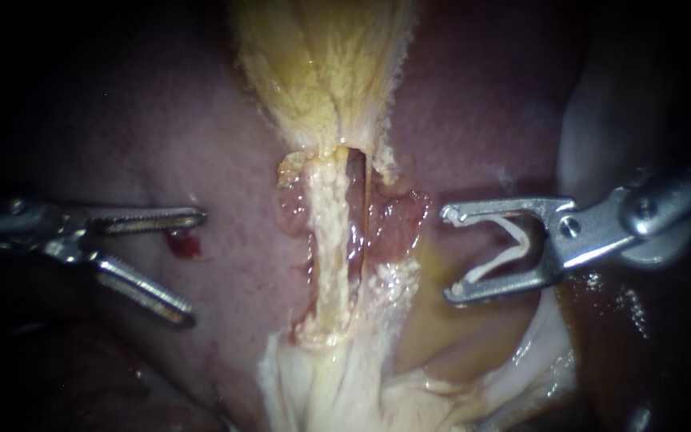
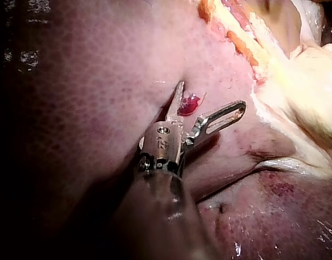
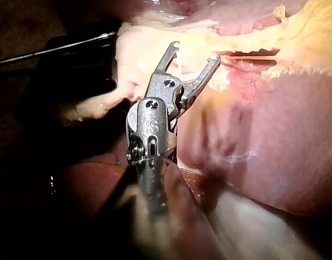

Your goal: Grabbing gallbladder

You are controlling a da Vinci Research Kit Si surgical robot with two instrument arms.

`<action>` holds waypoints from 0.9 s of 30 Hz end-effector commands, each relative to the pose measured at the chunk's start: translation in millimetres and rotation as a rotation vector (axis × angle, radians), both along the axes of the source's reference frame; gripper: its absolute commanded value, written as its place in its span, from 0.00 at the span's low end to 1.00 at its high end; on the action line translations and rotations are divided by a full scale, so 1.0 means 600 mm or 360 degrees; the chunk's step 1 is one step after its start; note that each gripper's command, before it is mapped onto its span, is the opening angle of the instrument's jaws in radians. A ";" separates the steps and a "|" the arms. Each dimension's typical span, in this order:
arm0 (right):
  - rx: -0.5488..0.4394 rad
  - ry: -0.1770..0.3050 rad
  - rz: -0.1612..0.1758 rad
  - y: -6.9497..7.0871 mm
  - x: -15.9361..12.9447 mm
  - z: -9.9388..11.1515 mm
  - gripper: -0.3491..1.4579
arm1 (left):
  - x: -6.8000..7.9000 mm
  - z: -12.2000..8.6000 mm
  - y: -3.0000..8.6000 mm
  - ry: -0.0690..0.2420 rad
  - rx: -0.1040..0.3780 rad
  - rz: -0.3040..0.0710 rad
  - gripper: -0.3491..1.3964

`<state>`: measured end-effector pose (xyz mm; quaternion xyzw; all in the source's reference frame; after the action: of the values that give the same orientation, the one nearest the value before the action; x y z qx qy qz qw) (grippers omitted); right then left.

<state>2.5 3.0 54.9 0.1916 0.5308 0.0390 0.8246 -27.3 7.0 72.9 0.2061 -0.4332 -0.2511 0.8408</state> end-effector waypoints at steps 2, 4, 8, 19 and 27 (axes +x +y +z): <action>0.0001 -0.0001 0.0000 0.0000 0.0000 0.0000 0.45 | 0.0000 0.0000 0.0000 0.0000 0.0000 0.0001 0.76; 0.0001 -0.0001 0.0000 0.0000 0.0000 0.0000 0.45 | 0.0000 -0.0001 0.0000 -0.0001 0.0001 0.0001 0.76; 0.0001 -0.0001 0.0000 0.0000 0.0000 0.0000 0.45 | -0.0001 -0.0012 0.0002 -0.0002 0.0006 0.0001 0.75; 0.0001 -0.0001 0.0001 0.0000 0.0000 0.0001 0.45 | -0.0018 -0.0088 0.0033 -0.0047 0.0025 -0.0050 0.69; 0.0001 -0.0001 0.0001 0.0000 0.0001 0.0001 0.45 | -0.0059 -0.0160 0.0104 -0.0214 -0.0026 -0.0207 0.65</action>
<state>2.5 3.1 55.0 0.1915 0.5305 0.0397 0.8248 -31.2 13.8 63.0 0.1829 -0.5094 -0.2878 0.7901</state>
